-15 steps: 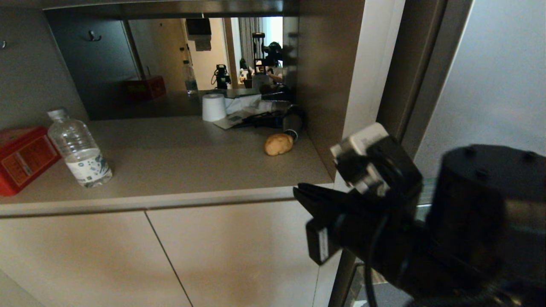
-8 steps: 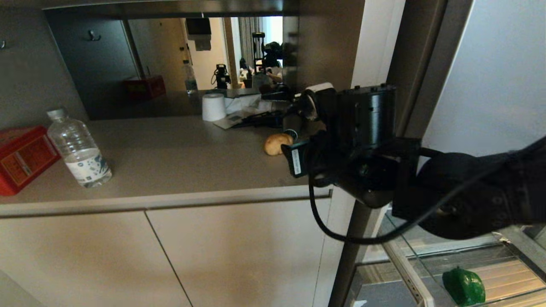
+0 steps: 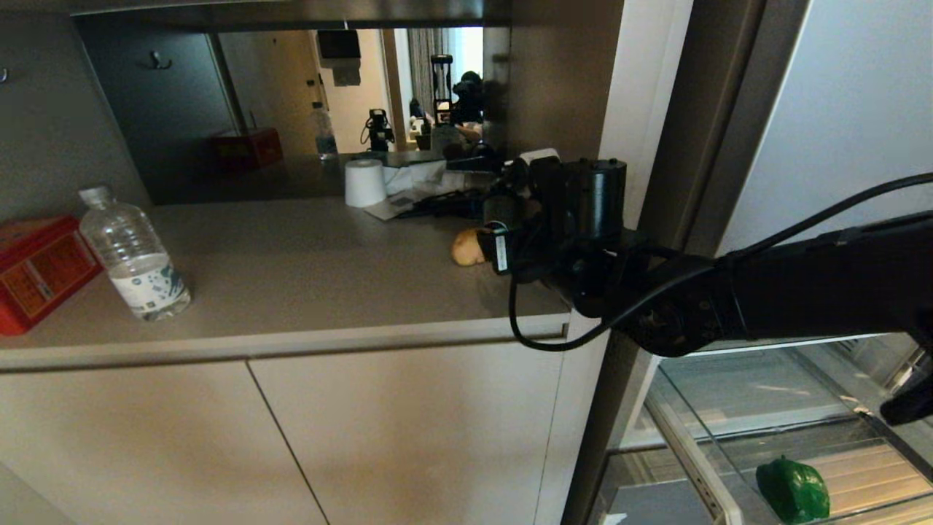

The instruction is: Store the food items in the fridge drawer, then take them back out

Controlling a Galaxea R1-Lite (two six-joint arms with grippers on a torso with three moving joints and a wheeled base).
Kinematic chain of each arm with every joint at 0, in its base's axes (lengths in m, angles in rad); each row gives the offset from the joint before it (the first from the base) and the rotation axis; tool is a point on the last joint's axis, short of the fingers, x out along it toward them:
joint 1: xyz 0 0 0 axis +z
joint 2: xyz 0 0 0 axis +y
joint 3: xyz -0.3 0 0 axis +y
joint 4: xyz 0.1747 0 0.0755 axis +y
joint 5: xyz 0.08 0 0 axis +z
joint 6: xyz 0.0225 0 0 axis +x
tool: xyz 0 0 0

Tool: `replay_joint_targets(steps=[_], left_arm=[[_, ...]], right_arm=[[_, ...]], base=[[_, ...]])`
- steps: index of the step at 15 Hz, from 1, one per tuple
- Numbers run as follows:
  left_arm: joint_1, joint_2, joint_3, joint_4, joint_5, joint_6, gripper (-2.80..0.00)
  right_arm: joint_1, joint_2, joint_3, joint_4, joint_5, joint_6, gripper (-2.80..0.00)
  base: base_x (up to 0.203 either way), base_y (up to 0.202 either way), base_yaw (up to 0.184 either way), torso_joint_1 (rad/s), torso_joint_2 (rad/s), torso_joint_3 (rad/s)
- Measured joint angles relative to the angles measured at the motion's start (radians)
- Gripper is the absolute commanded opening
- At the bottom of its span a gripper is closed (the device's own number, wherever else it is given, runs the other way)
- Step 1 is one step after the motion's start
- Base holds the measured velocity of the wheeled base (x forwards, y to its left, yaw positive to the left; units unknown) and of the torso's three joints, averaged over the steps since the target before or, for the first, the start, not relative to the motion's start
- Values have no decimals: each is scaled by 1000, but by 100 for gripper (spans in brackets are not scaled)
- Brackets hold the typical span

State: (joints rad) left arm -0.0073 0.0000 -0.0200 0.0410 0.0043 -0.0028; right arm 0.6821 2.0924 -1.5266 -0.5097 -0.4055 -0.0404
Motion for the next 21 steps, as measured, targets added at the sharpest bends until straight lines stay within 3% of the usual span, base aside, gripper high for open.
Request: replay_joint_targets(steps=[5, 10, 14, 21], left_arm=[[0, 0, 0, 0, 0, 0, -280], [0, 0, 0, 0, 0, 0, -280], [0, 0, 0, 0, 0, 0, -280], [0, 0, 0, 0, 0, 0, -280]], right_arm=[[26, 120, -146, -10, -106, -37, 0], [23, 257, -339, -73, -130, -46, 0], [-6, 339, -393, -108, -118, -57, 0], [-56, 412, -397, -267, -15, -57, 0]], base=[[0, 0, 0, 0, 0, 0], [0, 0, 0, 0, 0, 0], [0, 0, 0, 0, 0, 0], [0, 0, 0, 0, 0, 0]])
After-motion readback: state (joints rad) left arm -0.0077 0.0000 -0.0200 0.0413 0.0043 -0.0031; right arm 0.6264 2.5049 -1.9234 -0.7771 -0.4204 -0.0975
